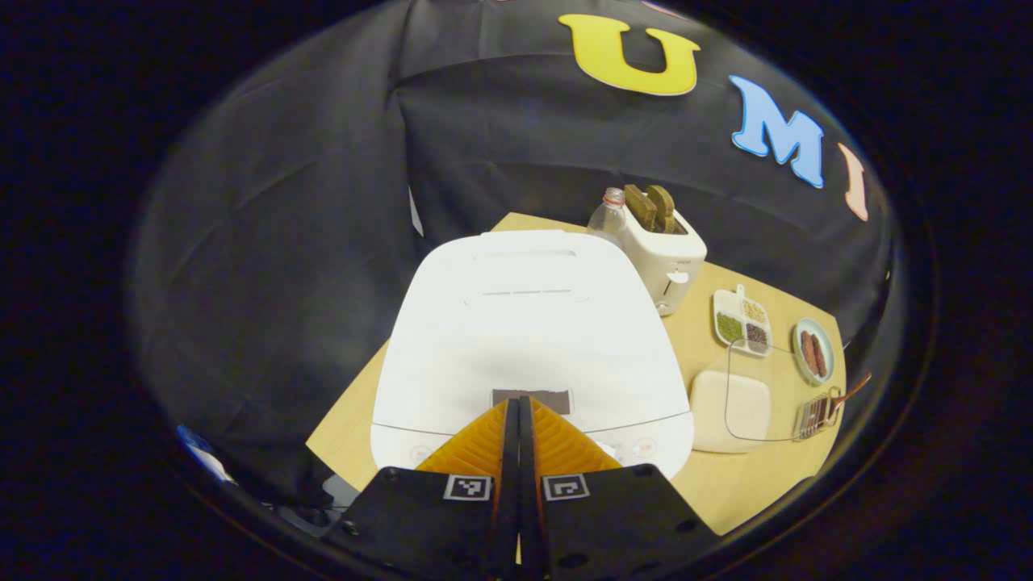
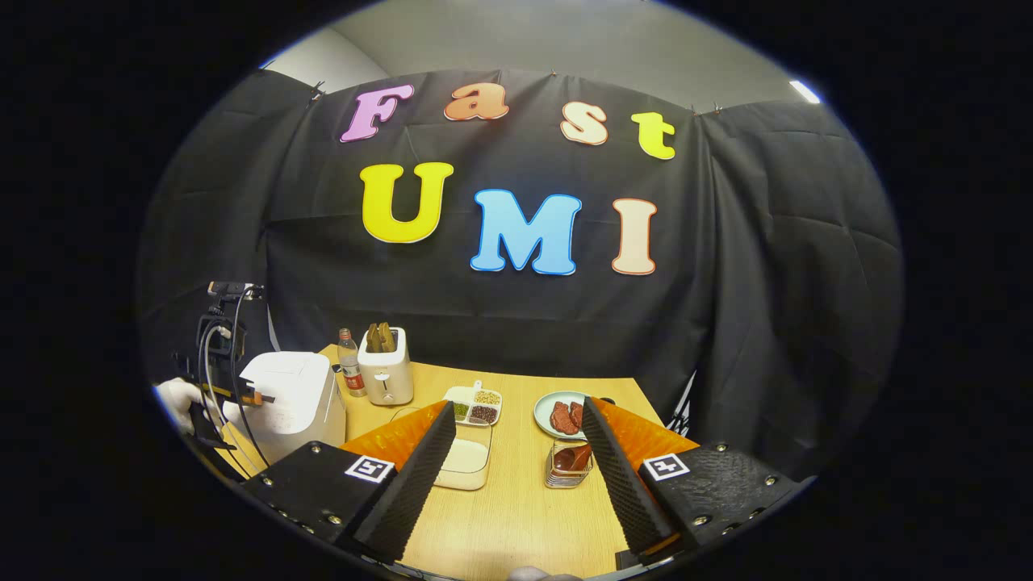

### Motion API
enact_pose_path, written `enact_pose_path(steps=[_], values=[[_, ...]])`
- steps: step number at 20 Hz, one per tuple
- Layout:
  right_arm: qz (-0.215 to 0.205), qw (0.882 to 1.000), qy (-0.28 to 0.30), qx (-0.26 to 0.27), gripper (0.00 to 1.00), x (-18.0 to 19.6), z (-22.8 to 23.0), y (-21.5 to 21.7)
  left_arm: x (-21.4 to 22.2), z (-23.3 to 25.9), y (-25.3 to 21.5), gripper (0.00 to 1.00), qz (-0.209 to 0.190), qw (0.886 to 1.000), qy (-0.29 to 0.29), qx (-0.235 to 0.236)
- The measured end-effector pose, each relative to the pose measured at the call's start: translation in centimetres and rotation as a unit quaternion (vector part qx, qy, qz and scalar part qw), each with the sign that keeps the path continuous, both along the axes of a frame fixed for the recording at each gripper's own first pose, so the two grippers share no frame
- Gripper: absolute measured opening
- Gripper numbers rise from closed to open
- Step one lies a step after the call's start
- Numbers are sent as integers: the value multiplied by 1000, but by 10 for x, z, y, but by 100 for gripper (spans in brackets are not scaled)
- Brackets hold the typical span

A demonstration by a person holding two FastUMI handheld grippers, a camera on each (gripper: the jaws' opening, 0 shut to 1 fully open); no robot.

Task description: Close the left gripper, press the button to open the rice cooker; take a wooden spoon from the chopstick holder with the right hand, scoop a spoonful of rice and pour it into the rice cooker, then put the wooden spoon back into the chopstick holder.

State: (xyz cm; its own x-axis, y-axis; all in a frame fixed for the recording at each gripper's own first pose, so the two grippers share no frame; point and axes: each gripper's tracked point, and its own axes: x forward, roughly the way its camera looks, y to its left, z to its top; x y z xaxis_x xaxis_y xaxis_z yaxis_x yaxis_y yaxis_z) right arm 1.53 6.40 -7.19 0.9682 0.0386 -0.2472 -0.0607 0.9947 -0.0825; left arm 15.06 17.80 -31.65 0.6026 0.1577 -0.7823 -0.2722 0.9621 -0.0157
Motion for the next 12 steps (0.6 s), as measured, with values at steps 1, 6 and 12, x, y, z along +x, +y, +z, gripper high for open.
enact_pose_path(steps=[1, 6, 12], values=[[2, 1000, 1, 5, 96, 0, 0, 1, 3, -1, 2, 10, -2, 1000, 4, 0], [-2, 1000, 5, 2, 96, -6, -6, -6, 6, -3, 5, 9, -6, 1000, 8, 4], [-7, 1000, -6, 3, 96, -8, -3, -12, 25, 32, 18, 10, 2, 995, -90, 52]])
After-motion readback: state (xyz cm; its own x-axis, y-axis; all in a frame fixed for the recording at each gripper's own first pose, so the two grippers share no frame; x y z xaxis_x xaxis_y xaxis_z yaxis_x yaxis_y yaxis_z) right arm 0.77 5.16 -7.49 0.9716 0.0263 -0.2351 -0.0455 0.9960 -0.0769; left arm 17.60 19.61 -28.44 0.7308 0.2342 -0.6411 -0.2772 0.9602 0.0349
